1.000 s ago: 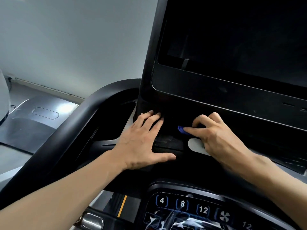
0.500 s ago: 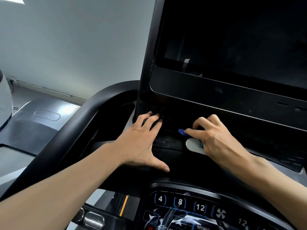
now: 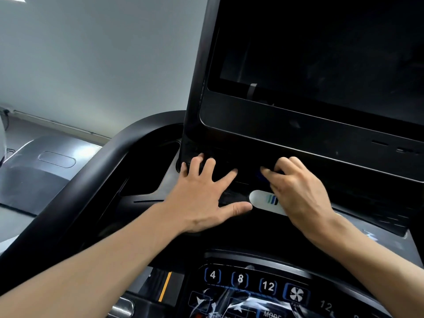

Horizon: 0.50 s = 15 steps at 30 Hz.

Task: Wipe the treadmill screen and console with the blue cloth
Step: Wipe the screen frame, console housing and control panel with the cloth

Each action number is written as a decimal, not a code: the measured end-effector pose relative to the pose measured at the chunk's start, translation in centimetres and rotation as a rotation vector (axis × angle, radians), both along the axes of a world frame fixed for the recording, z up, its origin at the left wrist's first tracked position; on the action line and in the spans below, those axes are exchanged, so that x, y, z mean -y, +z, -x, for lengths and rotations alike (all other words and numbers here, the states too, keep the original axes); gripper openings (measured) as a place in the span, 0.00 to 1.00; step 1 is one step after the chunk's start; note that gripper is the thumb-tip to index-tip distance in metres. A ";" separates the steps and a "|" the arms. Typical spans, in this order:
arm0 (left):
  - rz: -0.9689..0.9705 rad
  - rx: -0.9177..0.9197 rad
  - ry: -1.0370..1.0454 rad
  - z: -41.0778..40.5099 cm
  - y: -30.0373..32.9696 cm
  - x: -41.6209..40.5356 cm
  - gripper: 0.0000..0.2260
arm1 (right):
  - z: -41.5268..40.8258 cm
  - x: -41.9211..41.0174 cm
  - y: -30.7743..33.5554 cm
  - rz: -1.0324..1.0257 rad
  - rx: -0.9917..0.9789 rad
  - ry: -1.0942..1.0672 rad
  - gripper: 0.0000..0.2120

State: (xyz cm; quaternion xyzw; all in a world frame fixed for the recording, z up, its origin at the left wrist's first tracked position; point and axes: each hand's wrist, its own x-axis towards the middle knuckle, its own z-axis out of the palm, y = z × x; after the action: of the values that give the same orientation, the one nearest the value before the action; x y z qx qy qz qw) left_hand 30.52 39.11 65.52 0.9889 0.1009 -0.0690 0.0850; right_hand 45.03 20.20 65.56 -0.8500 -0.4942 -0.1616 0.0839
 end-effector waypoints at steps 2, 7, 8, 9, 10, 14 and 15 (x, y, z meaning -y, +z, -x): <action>0.006 -0.012 0.017 0.0 -0.4 0.2 0.42 | -0.2 -0.3 -0.3 -0.005 0.056 0.061 0.21; -0.035 -0.008 0.023 0.3 -1.4 0.6 0.44 | -0.9 0.0 -0.5 -0.028 0.094 0.131 0.17; -0.035 -0.010 0.029 0.3 -1.5 0.7 0.44 | -0.9 -0.1 -0.6 -0.031 0.110 0.142 0.15; -0.036 -0.011 0.033 0.2 -1.6 0.7 0.45 | -1.0 -0.1 -0.6 -0.041 0.124 0.152 0.13; -0.039 -0.012 0.036 0.2 -1.5 0.8 0.45 | -1.1 -0.1 -0.6 -0.054 0.139 0.159 0.11; -0.037 -0.006 0.038 0.1 -1.5 0.8 0.45 | -0.3 -2.7 -0.2 -0.156 0.216 0.210 0.06; -0.021 0.000 0.039 0.1 -1.4 0.8 0.45 | -0.1 -4.0 -0.2 -0.168 0.225 0.242 0.09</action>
State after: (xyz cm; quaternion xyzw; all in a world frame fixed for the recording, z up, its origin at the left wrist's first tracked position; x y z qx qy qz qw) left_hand 30.43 38.32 64.10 0.9875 0.1210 -0.0665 0.0759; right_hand 45.15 24.17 65.35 -0.7509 -0.5839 -0.2852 0.1174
